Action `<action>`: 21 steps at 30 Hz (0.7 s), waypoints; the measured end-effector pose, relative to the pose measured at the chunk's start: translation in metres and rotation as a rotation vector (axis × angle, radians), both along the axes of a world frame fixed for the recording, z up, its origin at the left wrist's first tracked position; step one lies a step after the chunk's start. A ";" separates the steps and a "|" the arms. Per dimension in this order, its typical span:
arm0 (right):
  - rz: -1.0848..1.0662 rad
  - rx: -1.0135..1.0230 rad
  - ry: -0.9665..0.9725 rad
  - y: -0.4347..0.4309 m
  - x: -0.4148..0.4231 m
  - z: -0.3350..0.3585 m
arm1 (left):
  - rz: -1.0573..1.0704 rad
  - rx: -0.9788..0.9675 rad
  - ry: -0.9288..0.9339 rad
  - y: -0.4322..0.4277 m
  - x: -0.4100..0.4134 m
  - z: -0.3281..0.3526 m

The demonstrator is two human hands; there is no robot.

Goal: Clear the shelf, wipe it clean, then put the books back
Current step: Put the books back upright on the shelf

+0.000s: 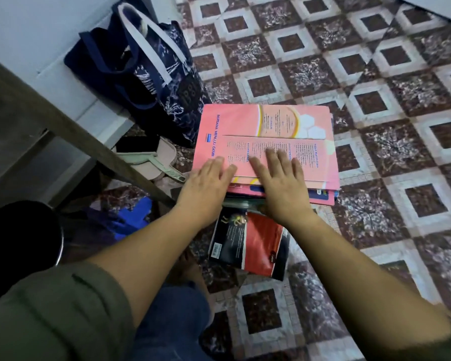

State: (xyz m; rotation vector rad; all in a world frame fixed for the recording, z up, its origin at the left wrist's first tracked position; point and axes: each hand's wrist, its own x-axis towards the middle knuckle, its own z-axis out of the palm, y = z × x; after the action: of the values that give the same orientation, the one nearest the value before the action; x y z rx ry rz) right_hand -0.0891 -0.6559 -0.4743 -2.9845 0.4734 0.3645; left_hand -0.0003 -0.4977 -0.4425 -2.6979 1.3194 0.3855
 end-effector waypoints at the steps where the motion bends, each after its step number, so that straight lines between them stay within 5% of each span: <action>1: -0.009 -0.024 -0.029 0.000 0.000 -0.007 | -0.009 -0.020 -0.011 0.000 0.000 -0.006; 7: -0.014 -0.071 -0.155 -0.002 -0.002 -0.016 | -0.038 -0.105 -0.015 -0.001 0.009 -0.024; 21: 0.066 0.033 -0.014 -0.022 0.013 0.030 | -0.065 -0.144 0.041 -0.013 0.030 -0.019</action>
State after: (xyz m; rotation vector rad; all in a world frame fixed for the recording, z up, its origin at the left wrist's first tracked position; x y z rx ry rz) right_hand -0.0756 -0.6776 -0.4441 -2.9743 0.3645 0.3527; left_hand 0.0298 -0.5110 -0.4617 -2.7668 1.4966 0.3541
